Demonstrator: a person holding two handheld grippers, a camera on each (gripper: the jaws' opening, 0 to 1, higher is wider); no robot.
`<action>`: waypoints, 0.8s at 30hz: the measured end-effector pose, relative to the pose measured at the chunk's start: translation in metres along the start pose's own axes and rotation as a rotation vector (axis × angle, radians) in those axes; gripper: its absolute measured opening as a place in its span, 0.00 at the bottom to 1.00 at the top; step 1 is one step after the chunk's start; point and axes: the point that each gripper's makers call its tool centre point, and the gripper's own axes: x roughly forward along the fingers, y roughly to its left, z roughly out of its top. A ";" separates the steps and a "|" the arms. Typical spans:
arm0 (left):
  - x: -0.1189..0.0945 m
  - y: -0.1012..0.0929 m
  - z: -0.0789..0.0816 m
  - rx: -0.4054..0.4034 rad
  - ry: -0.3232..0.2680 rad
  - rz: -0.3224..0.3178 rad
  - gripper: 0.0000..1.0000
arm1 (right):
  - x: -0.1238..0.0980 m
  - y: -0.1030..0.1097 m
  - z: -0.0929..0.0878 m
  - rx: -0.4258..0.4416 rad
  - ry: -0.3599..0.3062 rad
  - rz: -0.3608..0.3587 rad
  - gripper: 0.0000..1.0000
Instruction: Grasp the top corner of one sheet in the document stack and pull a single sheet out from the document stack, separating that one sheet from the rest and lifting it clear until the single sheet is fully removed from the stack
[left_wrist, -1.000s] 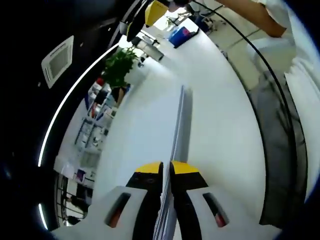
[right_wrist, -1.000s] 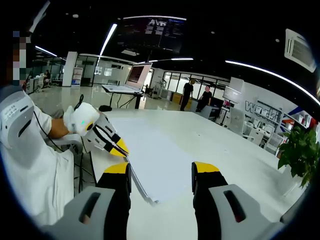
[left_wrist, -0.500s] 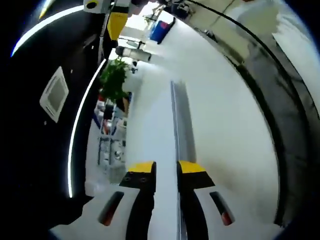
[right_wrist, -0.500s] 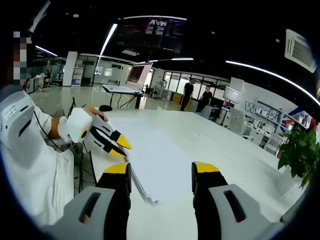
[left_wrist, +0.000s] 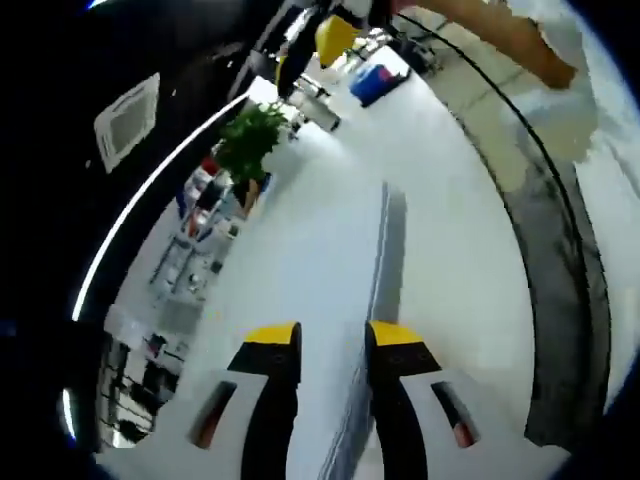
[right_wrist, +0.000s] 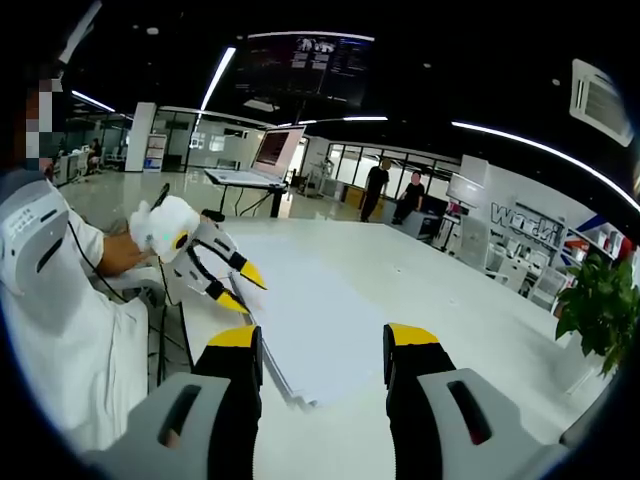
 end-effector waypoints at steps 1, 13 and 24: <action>0.000 0.003 -0.001 -0.092 -0.028 -0.024 0.30 | 0.000 0.001 0.000 -0.001 -0.001 0.002 0.48; 0.002 0.009 -0.020 -0.450 -0.125 -0.165 0.33 | 0.000 0.000 -0.001 -0.002 0.002 0.003 0.48; -0.034 0.033 -0.008 0.251 -0.031 0.043 0.26 | -0.001 0.001 -0.001 -0.001 -0.002 0.001 0.48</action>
